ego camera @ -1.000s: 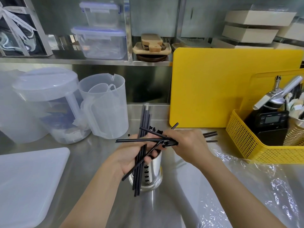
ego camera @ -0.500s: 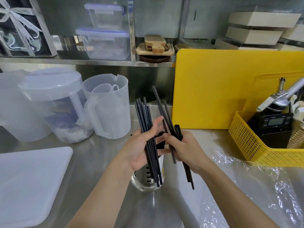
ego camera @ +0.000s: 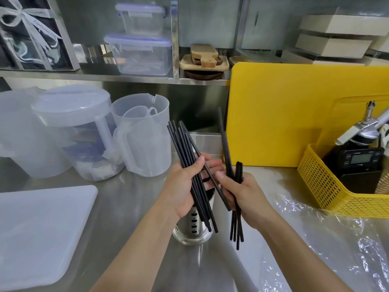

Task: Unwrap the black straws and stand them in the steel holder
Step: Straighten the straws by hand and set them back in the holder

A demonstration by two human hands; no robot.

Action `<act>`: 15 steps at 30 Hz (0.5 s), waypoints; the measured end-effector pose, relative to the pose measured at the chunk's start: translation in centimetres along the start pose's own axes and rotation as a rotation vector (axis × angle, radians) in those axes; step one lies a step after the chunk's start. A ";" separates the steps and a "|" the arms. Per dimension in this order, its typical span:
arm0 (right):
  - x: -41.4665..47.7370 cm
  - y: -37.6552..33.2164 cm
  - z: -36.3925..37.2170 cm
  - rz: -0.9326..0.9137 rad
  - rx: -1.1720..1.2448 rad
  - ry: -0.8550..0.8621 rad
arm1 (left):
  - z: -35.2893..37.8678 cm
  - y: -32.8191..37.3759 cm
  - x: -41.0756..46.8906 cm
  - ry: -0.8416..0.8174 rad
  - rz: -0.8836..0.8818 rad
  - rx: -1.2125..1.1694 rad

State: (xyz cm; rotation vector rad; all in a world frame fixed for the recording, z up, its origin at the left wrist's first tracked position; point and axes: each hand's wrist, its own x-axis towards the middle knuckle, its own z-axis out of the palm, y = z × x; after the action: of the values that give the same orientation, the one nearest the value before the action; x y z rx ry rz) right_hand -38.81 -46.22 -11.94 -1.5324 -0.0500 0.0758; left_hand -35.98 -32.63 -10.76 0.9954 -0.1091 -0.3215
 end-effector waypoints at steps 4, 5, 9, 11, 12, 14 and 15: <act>0.3 -0.4 -0.8 -0.080 0.073 0.176 | -0.2 0.4 -0.3 -0.055 0.011 0.041; 0.5 -0.7 -1.2 -0.086 0.113 0.228 | -0.3 0.5 -0.4 -0.097 -0.023 0.007; 1.0 -3.1 -2.4 -0.147 0.109 0.314 | -0.8 0.0 -0.8 -0.275 -0.148 0.022; 1.1 -4.5 -2.5 -0.196 0.082 0.303 | -0.8 -0.3 -1.0 -0.344 -0.225 0.076; 1.2 -5.1 -2.5 -0.209 0.079 0.290 | -0.8 -0.4 -1.1 -0.373 -0.259 0.098; 1.4 -6.2 -2.6 -0.202 0.079 0.243 | -0.7 -0.4 -1.2 -0.421 -0.312 0.123; 1.5 -6.6 -2.7 -0.190 0.068 0.208 | -0.7 -0.5 -1.3 -0.445 -0.329 0.121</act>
State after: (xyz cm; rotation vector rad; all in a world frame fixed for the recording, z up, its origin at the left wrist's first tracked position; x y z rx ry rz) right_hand -36.95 -49.05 -5.50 -1.4531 -0.0274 -0.2307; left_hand -37.10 -31.88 -11.48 1.0478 -0.3738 -0.8450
